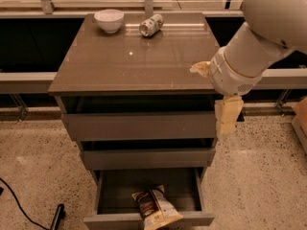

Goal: Pick brown chip bag from bottom drawer and place on counter

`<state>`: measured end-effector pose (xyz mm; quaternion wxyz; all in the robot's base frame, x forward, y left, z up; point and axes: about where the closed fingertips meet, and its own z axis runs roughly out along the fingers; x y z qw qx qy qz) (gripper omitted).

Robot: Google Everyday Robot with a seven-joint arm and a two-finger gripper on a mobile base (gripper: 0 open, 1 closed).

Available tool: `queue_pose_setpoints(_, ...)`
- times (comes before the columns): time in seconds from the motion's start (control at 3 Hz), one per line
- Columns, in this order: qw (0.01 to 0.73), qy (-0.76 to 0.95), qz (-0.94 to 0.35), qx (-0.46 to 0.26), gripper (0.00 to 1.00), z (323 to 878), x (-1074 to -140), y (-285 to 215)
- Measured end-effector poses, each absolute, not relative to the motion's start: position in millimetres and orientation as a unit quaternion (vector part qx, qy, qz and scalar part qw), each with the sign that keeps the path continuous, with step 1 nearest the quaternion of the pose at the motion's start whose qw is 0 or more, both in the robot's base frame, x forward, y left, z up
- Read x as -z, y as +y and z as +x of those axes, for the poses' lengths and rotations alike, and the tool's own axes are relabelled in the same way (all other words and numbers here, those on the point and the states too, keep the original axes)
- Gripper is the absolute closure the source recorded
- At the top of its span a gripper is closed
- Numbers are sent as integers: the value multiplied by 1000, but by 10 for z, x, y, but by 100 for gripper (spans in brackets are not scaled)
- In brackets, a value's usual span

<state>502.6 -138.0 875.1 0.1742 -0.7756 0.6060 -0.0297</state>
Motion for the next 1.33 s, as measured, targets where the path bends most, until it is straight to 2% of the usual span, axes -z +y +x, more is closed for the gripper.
queue_pose_setpoints(0.33,184,572,-798,41,0,5054,-8773,-1374)
queue_pose_setpoints(0.67,156,571,-804,54,0,5080,-8408,-1305)
queue_pose_setpoints(1.33,196,469,-857,84,0,5202,-7412,-1283)
